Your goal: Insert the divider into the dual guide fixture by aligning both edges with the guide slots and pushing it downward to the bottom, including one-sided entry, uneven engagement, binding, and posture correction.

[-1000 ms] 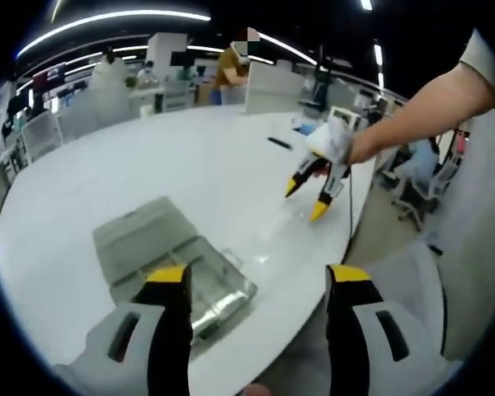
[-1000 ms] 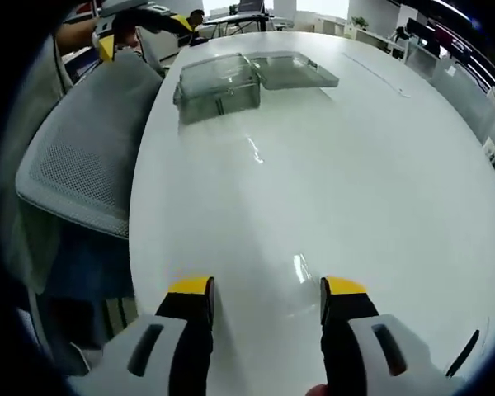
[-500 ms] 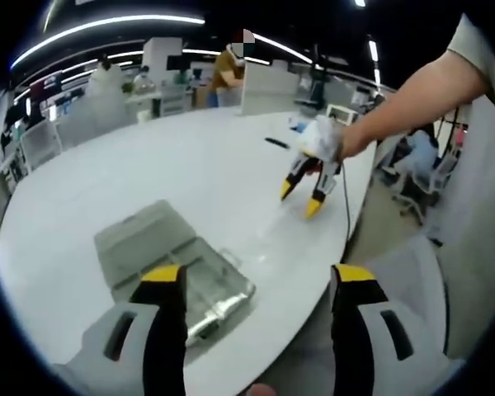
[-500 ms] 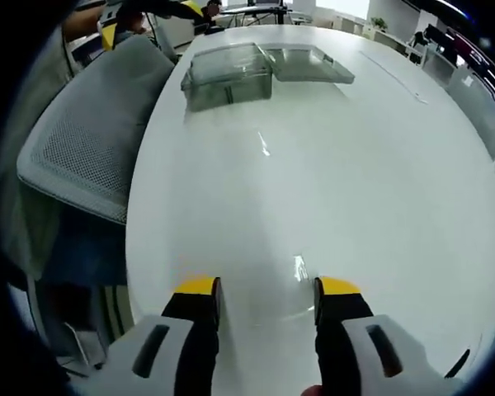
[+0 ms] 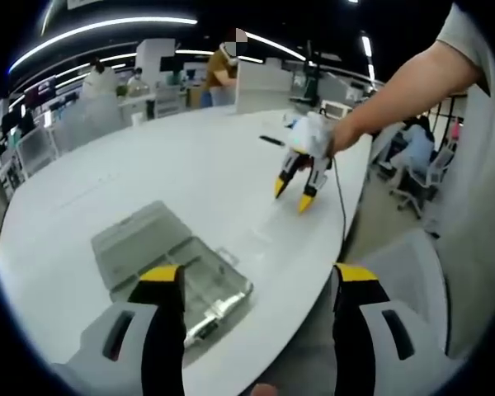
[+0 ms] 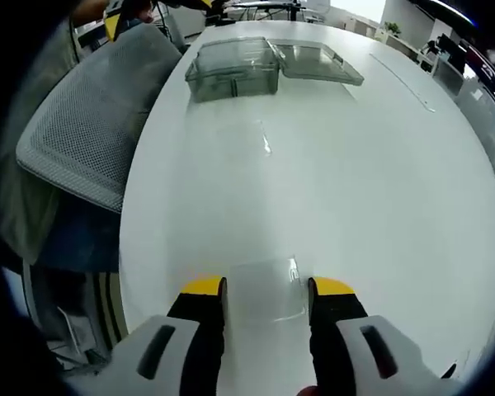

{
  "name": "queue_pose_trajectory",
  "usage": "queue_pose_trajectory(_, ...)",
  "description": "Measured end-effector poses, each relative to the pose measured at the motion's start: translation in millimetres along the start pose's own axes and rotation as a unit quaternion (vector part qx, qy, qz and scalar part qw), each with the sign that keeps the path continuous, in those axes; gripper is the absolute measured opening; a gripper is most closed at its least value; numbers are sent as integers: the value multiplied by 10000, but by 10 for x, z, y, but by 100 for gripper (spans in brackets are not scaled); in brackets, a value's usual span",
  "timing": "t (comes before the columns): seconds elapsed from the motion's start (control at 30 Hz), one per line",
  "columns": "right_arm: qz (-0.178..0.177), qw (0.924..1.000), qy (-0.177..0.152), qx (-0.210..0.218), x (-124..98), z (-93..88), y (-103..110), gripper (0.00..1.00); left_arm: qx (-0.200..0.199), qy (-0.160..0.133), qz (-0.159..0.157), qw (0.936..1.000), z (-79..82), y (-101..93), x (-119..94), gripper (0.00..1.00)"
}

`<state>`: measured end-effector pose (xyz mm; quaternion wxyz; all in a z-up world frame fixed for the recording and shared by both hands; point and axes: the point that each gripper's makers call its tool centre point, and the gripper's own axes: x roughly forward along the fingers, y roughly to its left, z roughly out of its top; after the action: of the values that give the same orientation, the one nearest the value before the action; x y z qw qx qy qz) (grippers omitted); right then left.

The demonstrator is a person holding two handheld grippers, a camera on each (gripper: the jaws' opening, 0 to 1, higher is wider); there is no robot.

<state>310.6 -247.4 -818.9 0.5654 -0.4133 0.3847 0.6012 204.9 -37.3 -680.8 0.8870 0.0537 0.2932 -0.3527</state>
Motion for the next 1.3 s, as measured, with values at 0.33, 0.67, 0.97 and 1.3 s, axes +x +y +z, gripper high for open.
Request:
queue_pose_trajectory(0.33,77,9996,146,-238,11,-3,30,34,-31,22,-24,10000,-35,4,1,71)
queue_pose_trajectory(0.67,184,9971,452,-583,9,-19,11,29,-71,9,-30,10000,-58,6,-14,71)
queue_pose_trajectory(0.97,176,9961,659,-554,10,-7,7,28,-77,24,-36,10000,-93,27,-25,71)
queue_pose_trajectory(1.3,1,9976,481,492,20,37,-31,27,-118,28,-49,9999,-107,37,-36,71)
